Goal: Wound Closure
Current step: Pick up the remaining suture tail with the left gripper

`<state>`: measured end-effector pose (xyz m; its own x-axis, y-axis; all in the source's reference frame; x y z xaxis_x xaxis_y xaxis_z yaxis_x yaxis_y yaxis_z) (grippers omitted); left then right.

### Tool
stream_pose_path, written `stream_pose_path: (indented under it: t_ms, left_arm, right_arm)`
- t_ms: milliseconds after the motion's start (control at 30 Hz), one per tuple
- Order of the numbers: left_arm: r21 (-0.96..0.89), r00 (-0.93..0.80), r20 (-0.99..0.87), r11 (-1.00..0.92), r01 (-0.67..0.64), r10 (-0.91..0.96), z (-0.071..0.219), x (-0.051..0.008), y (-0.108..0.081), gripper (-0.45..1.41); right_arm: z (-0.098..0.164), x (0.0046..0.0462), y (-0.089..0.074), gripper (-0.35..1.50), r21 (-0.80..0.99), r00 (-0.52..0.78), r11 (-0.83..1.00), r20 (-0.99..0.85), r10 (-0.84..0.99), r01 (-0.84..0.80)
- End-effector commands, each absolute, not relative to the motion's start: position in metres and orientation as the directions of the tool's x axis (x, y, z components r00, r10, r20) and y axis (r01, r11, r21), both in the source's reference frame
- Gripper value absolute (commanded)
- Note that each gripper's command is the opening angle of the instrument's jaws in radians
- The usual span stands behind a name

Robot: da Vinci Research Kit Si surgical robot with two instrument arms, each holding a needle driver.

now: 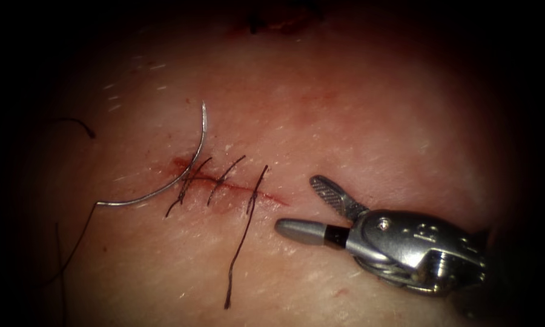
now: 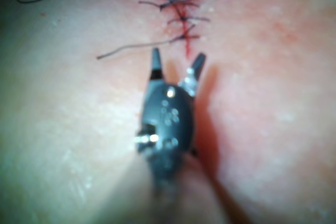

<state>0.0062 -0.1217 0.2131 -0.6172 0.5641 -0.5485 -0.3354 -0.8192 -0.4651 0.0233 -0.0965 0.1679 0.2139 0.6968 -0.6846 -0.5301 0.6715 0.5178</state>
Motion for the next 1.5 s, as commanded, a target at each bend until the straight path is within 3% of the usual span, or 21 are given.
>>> stream_pose_path:
  t_ms: [33,433,567,800,900,1000,1300,1500]
  left_arm:
    - [-0.475,-0.618,-0.536,-0.811,-0.342,0.575,0.212,0.0063,-0.123,1.23]
    - [-0.485,-0.632,-0.479,-0.784,-0.387,0.609,0.201,0.0113,-0.115,1.23]
    - [-0.451,-0.529,-0.589,-0.792,-0.412,0.611,0.195,0.0111,-0.108,1.19]
    - [-0.468,-0.424,-0.661,-0.782,-0.411,0.619,0.193,0.0026,-0.104,1.19]
    - [-0.484,-0.358,-0.745,-0.825,-0.29,0.563,0.196,-0.0047,-0.107,0.91]
    - [-0.424,-0.306,-0.828,-0.882,-0.204,0.469,0.199,-0.0092,-0.11,0.74]
    - [-0.31,-0.236,-0.911,-0.939,-0.147,0.337,0.206,-0.0175,-0.113,0.7]
    - [-0.216,-0.379,-0.896,-0.972,-0.088,0.233,0.208,-0.0201,-0.115,0.69]
  right_arm:
    - [0.168,0.0242,-0.098,1.47,0.524,0.212,0.668,-0.681,0.701,-0.528]
    - [0.168,0.0245,-0.098,1.47,0.525,0.21,0.67,-0.683,0.7,-0.525]
    - [0.168,0.0246,-0.098,1.47,0.525,0.209,0.669,-0.683,0.7,-0.525]
    - [0.168,0.0244,-0.098,1.47,0.531,0.21,0.671,-0.681,0.701,-0.518]
    - [0.168,0.0241,-0.098,1.47,0.539,0.215,0.673,-0.677,0.704,-0.506]
    - [0.167,0.0234,-0.097,1.47,0.525,0.23,0.694,-0.691,0.686,-0.492]
    - [0.164,0.0214,-0.095,1.34,0.472,0.282,0.759,-0.731,0.621,-0.448]
    - [0.164,0.0212,-0.095,1.34,0.462,0.29,0.771,-0.739,0.608,-0.438]
